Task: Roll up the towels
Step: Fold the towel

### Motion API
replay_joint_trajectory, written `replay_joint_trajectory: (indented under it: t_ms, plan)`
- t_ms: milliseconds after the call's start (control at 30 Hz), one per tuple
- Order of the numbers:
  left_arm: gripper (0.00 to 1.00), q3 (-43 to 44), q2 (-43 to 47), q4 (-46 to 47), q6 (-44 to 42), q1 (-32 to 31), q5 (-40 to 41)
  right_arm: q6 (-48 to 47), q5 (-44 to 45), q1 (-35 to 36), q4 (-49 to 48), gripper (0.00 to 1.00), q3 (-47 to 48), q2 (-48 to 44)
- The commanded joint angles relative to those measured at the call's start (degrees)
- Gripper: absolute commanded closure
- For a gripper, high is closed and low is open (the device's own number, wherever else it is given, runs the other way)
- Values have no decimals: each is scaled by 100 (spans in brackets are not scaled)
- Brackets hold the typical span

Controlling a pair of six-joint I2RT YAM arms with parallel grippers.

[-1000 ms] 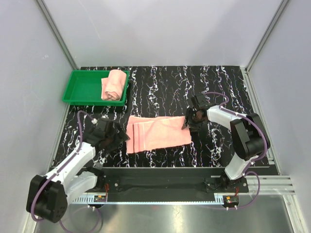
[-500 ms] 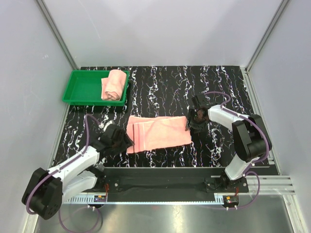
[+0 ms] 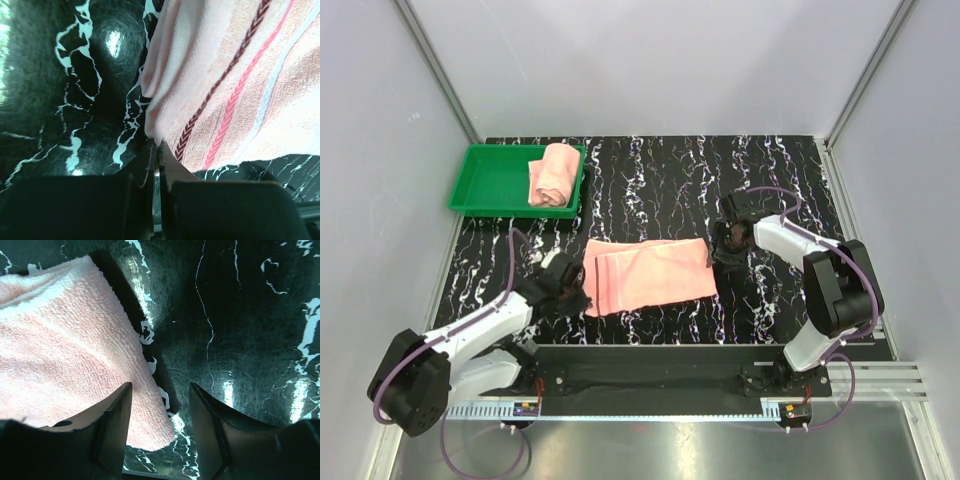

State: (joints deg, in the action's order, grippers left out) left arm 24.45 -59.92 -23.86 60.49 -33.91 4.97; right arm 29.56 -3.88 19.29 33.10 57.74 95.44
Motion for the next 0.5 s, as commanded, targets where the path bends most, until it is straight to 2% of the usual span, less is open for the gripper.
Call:
replay_joint_trajectory:
  t_ms: [0,267,467]
  plan:
    - [100,841,-90,-435,-379,-19,390,-108,124,-109,109,44,185,-359]
    - [100,2783,-932,-1200,-1135,-19,487,-161,10,-364,267,44,361,-596]
    - [100,4399,-1890,-1403,-1618,-19,102,-205,-43,-514,328,44,379,-755]
